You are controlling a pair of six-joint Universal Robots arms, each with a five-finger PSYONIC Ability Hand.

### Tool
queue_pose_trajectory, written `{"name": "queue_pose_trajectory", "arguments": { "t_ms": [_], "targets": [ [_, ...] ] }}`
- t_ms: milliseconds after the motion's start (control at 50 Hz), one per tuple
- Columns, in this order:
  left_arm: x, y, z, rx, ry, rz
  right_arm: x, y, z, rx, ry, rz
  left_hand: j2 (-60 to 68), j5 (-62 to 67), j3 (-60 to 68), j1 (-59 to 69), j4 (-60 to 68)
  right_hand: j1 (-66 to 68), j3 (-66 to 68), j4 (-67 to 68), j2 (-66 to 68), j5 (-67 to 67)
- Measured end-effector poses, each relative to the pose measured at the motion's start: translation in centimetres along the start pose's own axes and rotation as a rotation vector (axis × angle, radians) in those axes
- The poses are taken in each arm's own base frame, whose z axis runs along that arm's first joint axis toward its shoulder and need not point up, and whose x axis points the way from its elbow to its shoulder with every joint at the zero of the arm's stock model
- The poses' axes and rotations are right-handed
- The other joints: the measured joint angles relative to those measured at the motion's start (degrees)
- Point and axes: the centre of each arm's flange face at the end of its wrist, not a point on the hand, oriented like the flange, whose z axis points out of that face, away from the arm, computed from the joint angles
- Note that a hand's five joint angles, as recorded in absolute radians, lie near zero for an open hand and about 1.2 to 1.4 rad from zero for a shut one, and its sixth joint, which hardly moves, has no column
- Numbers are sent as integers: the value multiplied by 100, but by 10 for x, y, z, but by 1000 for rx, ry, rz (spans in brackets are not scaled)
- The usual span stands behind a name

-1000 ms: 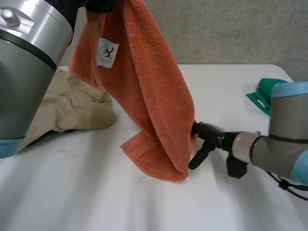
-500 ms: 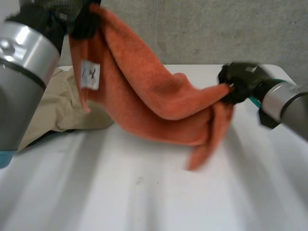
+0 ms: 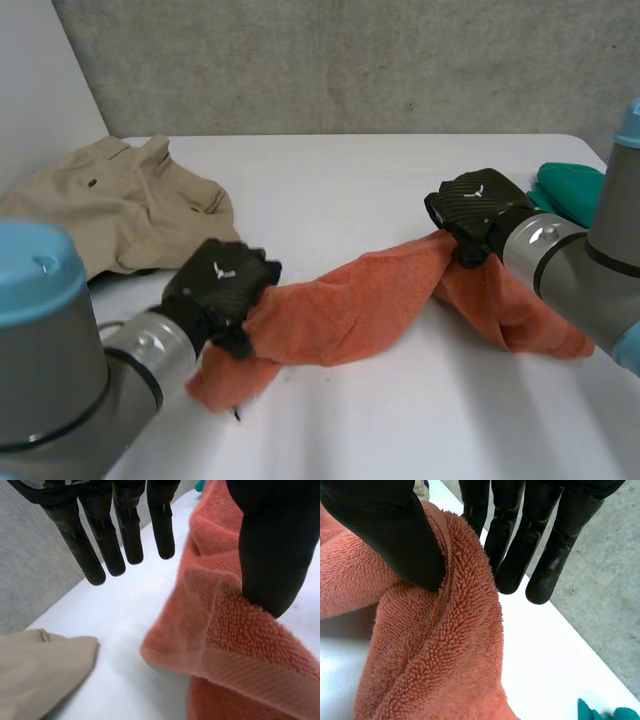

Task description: Fold the laundry.

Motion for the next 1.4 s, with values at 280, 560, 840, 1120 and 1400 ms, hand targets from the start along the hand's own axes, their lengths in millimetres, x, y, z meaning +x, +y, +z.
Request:
{"name": "queue_pose_trajectory", "arguments": {
  "t_ms": [280, 560, 840, 1120, 1400],
  "targets": [
    [-33, -33, 60, 125, -65, -101, -7, -38, -47, 194, 5, -103, -796, -789, -808, -722, -777, 0, 0, 0, 0, 0],
    [-4, -2, 79, -64, 168, -254, -8, -45, -61, 229, 14, -148, -793, -779, -805, -720, -773, 0, 0, 0, 0, 0],
    [6, 24, 84, -196, 205, -269, -9, -33, -49, 184, 3, -171, 850, 918, 820, 981, 905, 0, 0, 0, 0, 0],
    [0, 25, 108, -177, 156, -248, -9, -14, -16, 111, -17, -161, 4056, 3860, 3973, 3630, 4122, 0, 0, 0, 0, 0],
    [-50, -32, 159, 168, -133, -103, 23, -39, 43, 260, 167, -203, 4075, 3860, 4001, 3630, 4135, 0, 0, 0, 0, 0]
  ]
}}
